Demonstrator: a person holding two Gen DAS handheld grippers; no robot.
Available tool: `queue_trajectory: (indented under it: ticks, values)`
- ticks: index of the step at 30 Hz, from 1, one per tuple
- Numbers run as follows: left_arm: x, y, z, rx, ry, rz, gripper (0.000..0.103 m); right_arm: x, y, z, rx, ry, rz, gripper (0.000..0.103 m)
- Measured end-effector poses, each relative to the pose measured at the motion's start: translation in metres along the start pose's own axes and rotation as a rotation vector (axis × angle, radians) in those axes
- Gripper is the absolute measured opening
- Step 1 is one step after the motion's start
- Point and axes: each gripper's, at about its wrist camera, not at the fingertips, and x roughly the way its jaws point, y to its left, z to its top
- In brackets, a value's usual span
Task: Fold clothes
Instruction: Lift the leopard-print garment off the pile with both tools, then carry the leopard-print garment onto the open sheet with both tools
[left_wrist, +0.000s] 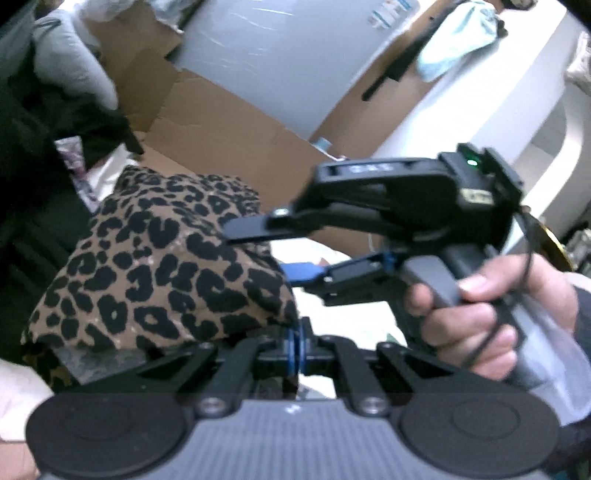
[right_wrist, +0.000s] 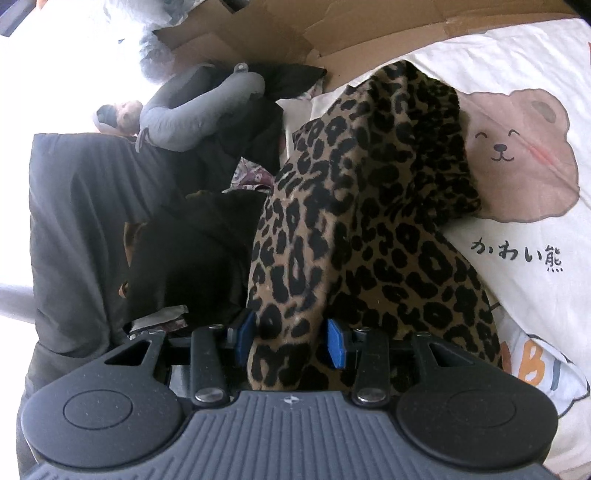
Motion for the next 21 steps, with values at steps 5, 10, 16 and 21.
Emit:
queue_trajectory:
  ticks: [5, 10, 16, 21]
  values:
    - [0.0, 0.0, -0.002, 0.002, 0.027, -0.022, 0.003, -0.008, -0.004, -0.001, -0.099, 0.0, -0.029, 0.0]
    - [-0.008, 0.002, 0.002, -0.002, 0.026, -0.026, 0.004, -0.034, -0.023, 0.002, -0.13, -0.008, -0.099, 0.0]
    - [-0.015, 0.006, 0.015, -0.02, -0.008, 0.019, 0.011, -0.066, -0.045, 0.003, -0.181, 0.034, -0.171, 0.0]
    - [-0.004, 0.016, 0.021, -0.059, -0.01, 0.139, 0.016, -0.081, -0.062, 0.002, -0.244, 0.126, -0.218, 0.0]
